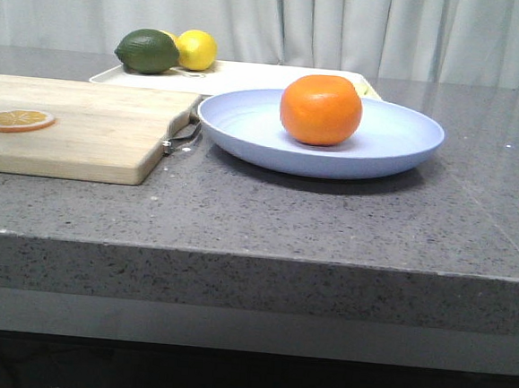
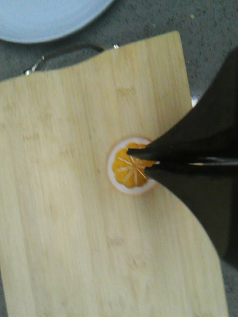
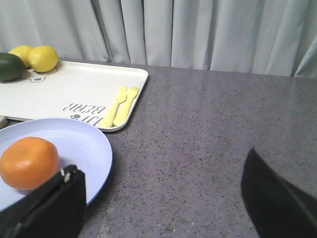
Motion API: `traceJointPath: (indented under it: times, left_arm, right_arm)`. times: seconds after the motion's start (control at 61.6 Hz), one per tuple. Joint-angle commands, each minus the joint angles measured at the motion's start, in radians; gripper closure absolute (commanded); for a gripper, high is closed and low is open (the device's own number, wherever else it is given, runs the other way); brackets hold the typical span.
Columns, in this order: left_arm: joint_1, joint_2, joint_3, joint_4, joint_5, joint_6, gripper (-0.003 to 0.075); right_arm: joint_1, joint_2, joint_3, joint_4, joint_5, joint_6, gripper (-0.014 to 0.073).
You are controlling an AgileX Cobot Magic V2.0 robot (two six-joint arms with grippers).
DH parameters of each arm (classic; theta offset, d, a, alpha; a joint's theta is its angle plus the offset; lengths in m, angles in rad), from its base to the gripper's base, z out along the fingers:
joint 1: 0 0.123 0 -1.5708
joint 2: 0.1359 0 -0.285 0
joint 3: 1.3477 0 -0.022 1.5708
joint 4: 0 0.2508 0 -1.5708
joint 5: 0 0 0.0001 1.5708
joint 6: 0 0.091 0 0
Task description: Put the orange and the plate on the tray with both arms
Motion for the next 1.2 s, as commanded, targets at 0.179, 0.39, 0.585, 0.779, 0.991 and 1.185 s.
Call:
traceJointPath:
  times: [0.179,0.39,0.585,0.779,0.991,1.185]
  left_arm:
    - [0.132,-0.393,0.341,-0.001,-0.282,-0.015,0.0738]
    - [0.153,-0.706,0.592,0.009,-0.410,-0.015,0.0738]
    - [0.153,-1.010,0.784,0.009,-0.504,-0.015,0.0738]
    - [0.153,-1.266,0.915,-0.022,-0.539,-0.015,0.0738]
    - [0.153,-1.364,0.949,-0.028,-0.597,-0.015,0.0738]
    - [0.153,-1.364,0.949,-0.028,-0.601,-0.015,0.0738]
  right_arm:
    - [-0.004,-0.001,-0.036,0.001,-0.080,-0.005,-0.0048]
    - [-0.004,-0.001,-0.036,0.001,-0.080,-0.005,-0.0048]
    - [-0.004,-0.001,-0.036,0.001,-0.080,-0.005,-0.0048]
    - [-0.004,-0.001,-0.036,0.001,-0.043,-0.005,-0.0048]
    - [-0.004,0.043,-0.069,0.037,0.035,-0.005,-0.0048]
    - [-0.004,0.231,-0.176,0.170,0.111,-0.005,-0.0048]
